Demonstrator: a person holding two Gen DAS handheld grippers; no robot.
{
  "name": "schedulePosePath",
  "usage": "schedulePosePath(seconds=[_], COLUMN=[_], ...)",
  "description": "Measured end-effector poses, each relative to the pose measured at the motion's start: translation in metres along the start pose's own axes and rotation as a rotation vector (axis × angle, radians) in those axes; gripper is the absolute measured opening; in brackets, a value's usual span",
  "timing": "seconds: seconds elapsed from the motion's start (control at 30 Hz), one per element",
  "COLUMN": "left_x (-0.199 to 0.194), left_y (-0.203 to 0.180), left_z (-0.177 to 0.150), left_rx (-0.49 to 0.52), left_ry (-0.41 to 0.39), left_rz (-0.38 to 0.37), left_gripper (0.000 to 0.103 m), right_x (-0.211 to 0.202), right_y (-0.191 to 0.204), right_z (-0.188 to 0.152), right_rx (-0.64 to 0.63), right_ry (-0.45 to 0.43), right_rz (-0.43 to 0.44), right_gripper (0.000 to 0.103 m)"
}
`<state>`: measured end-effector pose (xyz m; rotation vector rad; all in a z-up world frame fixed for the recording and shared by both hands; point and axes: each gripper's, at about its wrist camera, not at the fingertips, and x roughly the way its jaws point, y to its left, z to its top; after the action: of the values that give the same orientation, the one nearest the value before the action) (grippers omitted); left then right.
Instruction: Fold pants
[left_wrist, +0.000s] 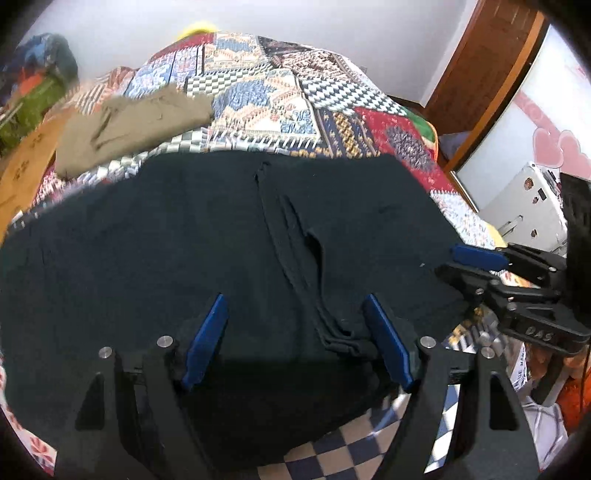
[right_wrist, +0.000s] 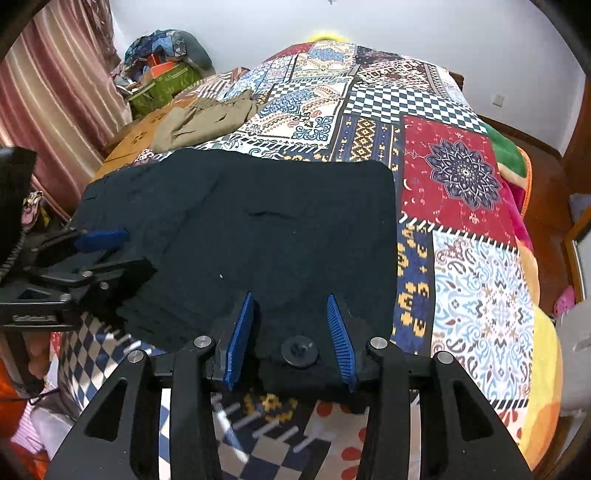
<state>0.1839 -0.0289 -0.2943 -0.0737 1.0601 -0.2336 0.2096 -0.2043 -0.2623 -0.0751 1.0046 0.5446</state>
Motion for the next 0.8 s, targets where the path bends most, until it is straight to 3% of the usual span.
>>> schedulePosePath(seconds=[0.17, 0.4, 0.5, 0.63, 0.8], left_x=[-0.006, -0.032, -0.060, -0.087, -0.114], left_y=[-0.005, 0.015, 0.037, 0.074, 0.124], left_z=[-0.005, 0.002, 0.001, -0.011, -0.040], left_rx=[0.048, -0.033, -0.075, -0.165, -0.267], left_ry=[-0.022, -0.056, -0.117, -0.153, -0.172], left_rz=[0.036, 0.040, 0.080, 0.113, 0.210], left_gripper=[0.079, 0.079, 0.080, 0.083, 0.083], right_x=[-0.001, -0.023, -0.035, -0.044, -0.042], right_y=[0.003, 0.004, 0.016, 0.038, 0.074], right_z=[0.000, 0.013, 0.023, 0.038, 0.056], right_rx=[-0.025, -0.016, -0.042, -0.083, -0.143], right_ry=[0.015, -0.010, -0.051, -0.107, -0.155], right_rz=[-0.011, -0.005, 0.005, 0.034, 0.092], right_gripper=[0.038, 0.039, 0.047, 0.048, 0.051])
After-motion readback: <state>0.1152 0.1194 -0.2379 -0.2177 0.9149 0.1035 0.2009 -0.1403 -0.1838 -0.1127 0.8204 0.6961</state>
